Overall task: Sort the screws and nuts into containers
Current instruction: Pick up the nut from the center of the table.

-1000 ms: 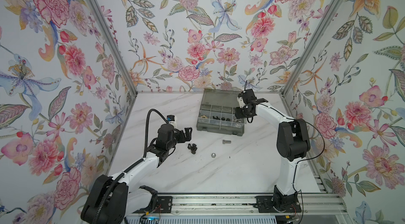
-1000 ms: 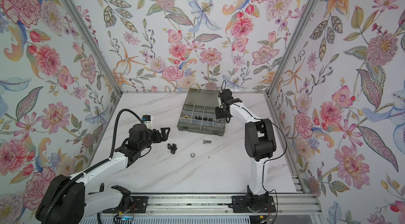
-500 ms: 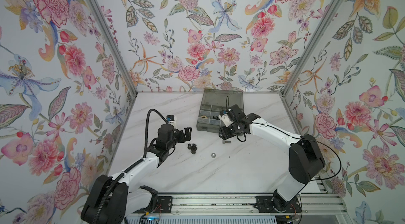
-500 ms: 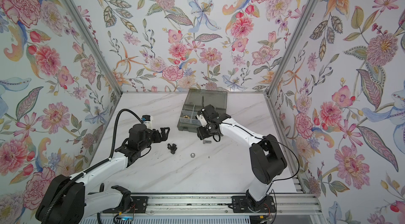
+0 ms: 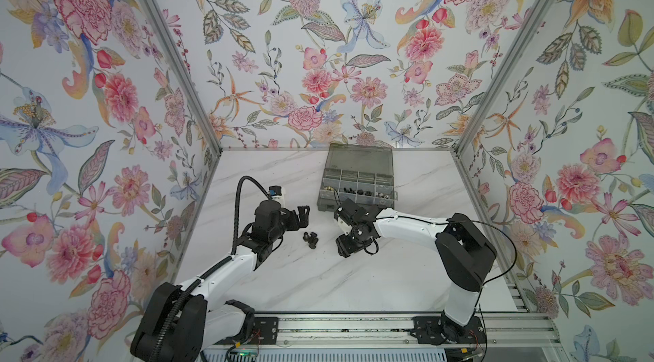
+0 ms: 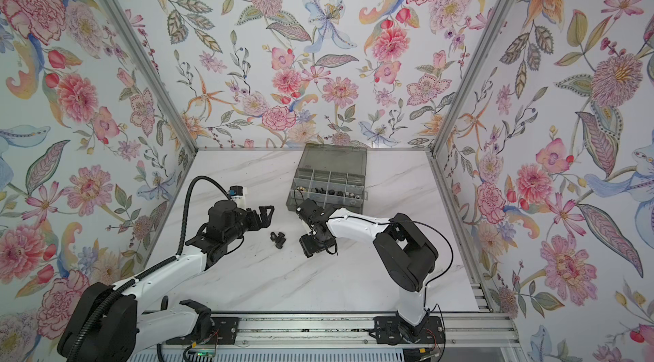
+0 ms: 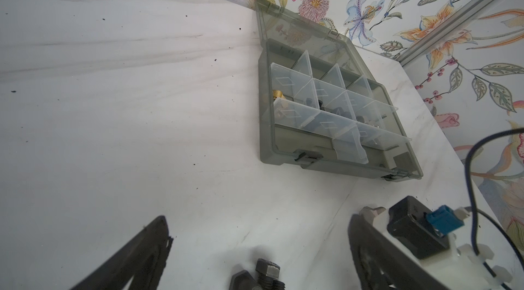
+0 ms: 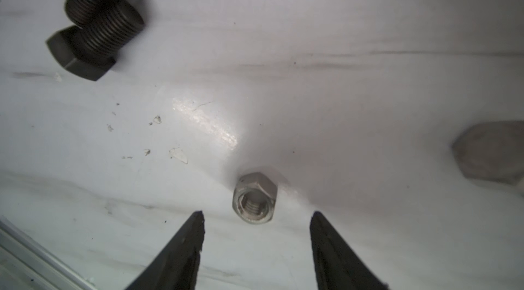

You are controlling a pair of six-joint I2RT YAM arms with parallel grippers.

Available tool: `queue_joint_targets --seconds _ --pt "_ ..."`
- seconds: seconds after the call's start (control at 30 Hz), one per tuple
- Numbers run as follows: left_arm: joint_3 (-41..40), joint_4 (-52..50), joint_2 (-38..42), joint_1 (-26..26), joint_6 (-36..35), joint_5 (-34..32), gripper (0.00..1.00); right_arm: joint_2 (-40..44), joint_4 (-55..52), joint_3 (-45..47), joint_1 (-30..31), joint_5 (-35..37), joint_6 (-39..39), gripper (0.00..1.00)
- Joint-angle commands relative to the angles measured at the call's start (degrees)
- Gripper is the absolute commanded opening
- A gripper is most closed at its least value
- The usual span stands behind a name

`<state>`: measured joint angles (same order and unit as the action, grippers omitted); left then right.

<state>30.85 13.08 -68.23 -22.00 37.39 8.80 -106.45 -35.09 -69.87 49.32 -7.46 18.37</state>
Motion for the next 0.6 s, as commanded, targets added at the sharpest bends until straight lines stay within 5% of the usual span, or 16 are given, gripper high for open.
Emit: queue_joint_targets --seconds 0.0,0.57 --pt "-0.09 0.08 0.86 0.59 0.35 0.17 0.99 -1.40 -0.43 -1.74 0.26 1.66 2.29 0.62" --pt "-0.97 0.10 1.68 0.71 0.23 -0.27 0.99 -5.38 -3.71 -4.87 3.48 7.39 2.51 0.54"
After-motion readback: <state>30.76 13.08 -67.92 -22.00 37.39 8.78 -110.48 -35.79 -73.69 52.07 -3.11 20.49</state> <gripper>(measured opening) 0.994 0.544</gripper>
